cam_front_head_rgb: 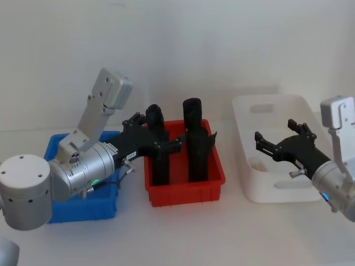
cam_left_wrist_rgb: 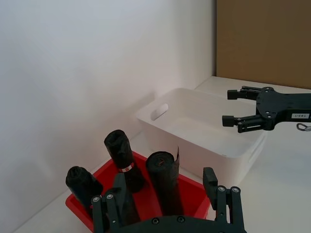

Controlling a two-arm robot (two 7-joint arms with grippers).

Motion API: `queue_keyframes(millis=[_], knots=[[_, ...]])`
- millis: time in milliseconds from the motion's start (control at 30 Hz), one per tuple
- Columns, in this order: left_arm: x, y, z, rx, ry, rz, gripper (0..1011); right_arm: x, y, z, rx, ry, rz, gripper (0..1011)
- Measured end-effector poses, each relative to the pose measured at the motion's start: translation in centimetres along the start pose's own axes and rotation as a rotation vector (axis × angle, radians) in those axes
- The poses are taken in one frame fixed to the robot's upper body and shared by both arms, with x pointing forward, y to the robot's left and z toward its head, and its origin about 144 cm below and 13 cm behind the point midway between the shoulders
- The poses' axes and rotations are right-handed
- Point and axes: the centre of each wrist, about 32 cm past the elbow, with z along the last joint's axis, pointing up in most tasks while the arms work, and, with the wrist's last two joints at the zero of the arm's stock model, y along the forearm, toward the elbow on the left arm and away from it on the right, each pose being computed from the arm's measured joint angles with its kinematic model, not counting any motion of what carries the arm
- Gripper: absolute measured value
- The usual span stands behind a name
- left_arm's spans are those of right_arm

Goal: Pick the cotton swabs from the blue box and place them into the white box.

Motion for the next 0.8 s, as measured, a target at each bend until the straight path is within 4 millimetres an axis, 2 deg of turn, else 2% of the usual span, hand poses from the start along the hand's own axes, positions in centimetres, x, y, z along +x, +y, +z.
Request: queue_keyframes(millis=[800], knots=[[-5.4,0.6,-5.2,-0.1,-0.07,0.227,1004,-3.6,-6.0,-0.5,0.058,0.037,-0.011,1001]])
